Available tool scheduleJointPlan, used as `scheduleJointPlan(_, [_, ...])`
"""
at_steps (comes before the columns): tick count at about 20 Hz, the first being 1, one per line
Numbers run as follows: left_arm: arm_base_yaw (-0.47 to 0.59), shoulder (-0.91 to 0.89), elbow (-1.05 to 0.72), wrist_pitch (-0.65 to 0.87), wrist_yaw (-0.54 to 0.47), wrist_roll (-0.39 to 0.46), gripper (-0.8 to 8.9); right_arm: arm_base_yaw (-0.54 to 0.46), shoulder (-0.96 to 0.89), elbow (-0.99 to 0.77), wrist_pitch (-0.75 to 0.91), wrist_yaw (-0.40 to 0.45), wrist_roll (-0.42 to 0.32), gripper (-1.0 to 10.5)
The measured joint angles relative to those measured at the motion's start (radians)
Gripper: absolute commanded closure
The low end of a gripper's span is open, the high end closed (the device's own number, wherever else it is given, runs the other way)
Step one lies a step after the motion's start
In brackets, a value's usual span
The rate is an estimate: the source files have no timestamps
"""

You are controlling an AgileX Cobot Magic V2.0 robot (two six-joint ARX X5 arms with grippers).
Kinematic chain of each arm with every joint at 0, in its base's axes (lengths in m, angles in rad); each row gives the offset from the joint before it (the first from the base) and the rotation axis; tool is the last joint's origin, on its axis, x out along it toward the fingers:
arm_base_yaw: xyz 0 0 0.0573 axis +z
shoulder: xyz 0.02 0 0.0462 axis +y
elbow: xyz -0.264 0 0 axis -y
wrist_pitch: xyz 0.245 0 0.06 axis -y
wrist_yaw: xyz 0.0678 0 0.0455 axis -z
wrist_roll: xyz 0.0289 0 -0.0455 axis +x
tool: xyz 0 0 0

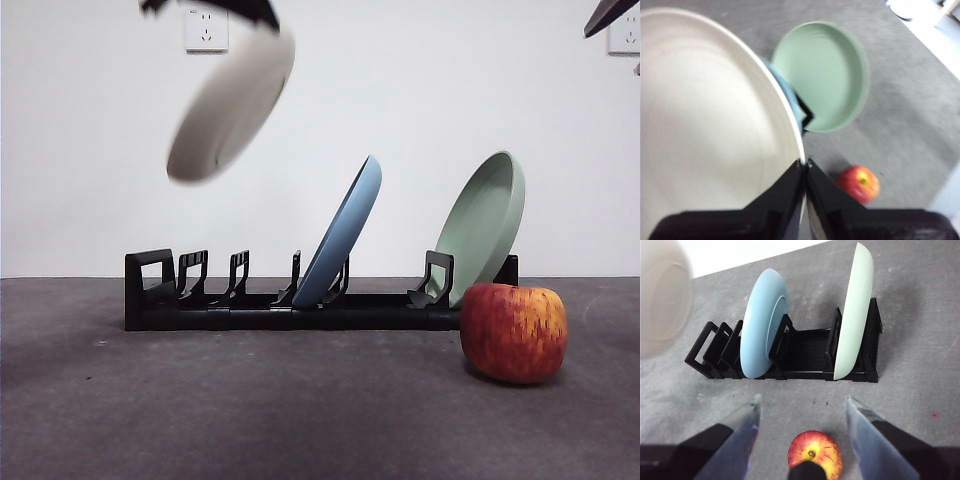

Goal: Take the yellow plate from the plate rack,put the plate on the table,take the apple from the table,put the apple in the plate

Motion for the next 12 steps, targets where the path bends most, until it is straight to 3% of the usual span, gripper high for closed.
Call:
scheduleJointPlan(3, [-0.067, -0.085, 0.040, -0.136, -0.049, 0.061, 8.22, 0.000, 0.000, 0.000, 0.000, 0.000, 0.000, 6.6])
scheduleJointPlan(6, [-0.174, -0.178, 0.040, -0.303, -0.225, 0.106, 8.22, 0.000, 0.000, 0.000, 0.000, 0.000, 0.000, 6.6])
scheduleJointPlan(10, [-0.373, -0.210, 0.039, -0.449, -0.399, 0.109, 8.22, 0.000, 0.000, 0.000, 0.000, 0.000, 0.000, 6.6])
scheduleJointPlan(12, [-0.483, -0.204, 0.002, -0.436, -0.482, 0.083, 8.22, 0.000, 0.000, 0.000, 0.000, 0.000, 0.000, 6.6])
